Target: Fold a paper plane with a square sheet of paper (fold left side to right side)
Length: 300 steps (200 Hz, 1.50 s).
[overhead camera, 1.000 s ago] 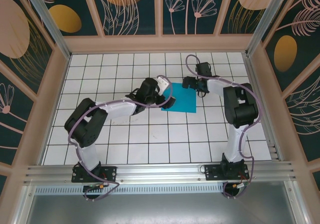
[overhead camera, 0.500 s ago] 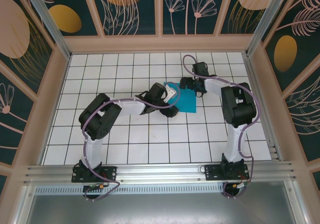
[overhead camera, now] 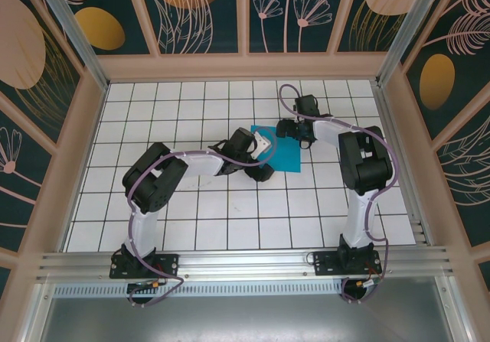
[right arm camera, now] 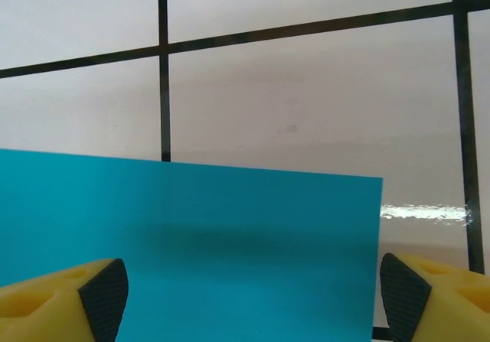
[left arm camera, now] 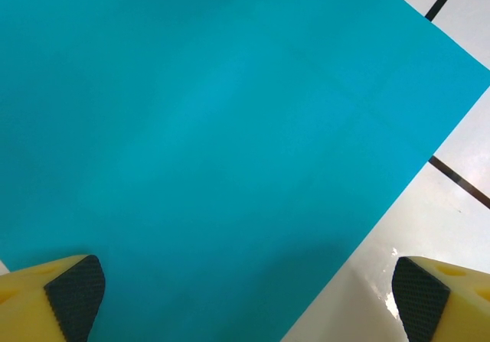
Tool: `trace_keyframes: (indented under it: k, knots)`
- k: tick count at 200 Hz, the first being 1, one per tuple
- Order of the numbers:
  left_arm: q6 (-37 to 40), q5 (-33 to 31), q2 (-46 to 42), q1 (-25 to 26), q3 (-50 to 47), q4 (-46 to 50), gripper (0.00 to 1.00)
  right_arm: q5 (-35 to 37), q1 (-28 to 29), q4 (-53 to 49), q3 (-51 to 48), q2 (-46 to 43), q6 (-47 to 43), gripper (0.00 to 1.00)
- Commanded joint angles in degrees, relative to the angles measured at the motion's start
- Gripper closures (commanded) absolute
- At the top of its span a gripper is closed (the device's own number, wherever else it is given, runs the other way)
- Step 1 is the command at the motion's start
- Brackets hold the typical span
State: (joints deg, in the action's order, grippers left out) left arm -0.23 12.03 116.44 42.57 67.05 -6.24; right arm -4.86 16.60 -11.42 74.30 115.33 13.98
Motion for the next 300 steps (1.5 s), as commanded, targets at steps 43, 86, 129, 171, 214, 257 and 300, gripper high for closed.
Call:
trace_keyframes:
  k: [43,86,129,171,214,257,300]
  knots:
    - [-0.4,2.5,2.3,0.8,1.0,1.8,0.01,-11.9,3.2,-5.7,-1.7,-1.3,0.8,0.2]
    - [-0.3,2.6,2.3,0.7,1.0,1.8,0.01,-14.8,3.6,-5.8,-2.3,-2.7,1.0,0.25]
    - [-0.3,2.6,0.9,0.7,0.4,0.7,0.01,-17.5,3.5,-6.4,-3.1,-4.7,0.3,0.37]
    - [-0.5,1.5,-4.0,0.7,-1.5,-0.9,0.01,-20.2,2.5,-4.7,-5.1,-7.0,0.4,0.57]
    - [-2.0,1.3,-14.6,-1.7,-7.5,-3.6,0.01,-27.1,-0.8,1.4,-10.2,-11.2,1.3,0.7]
    - [-12.4,3.5,-27.0,-9.4,-15.1,-8.1,0.01,-37.5,-5.6,7.4,-15.4,-17.1,1.4,0.71]
    - [-22.9,10.2,-36.8,-15.4,-19.4,-13.7,0.01,-45.3,-7.4,10.0,-18.0,-26.9,-2.4,0.72]
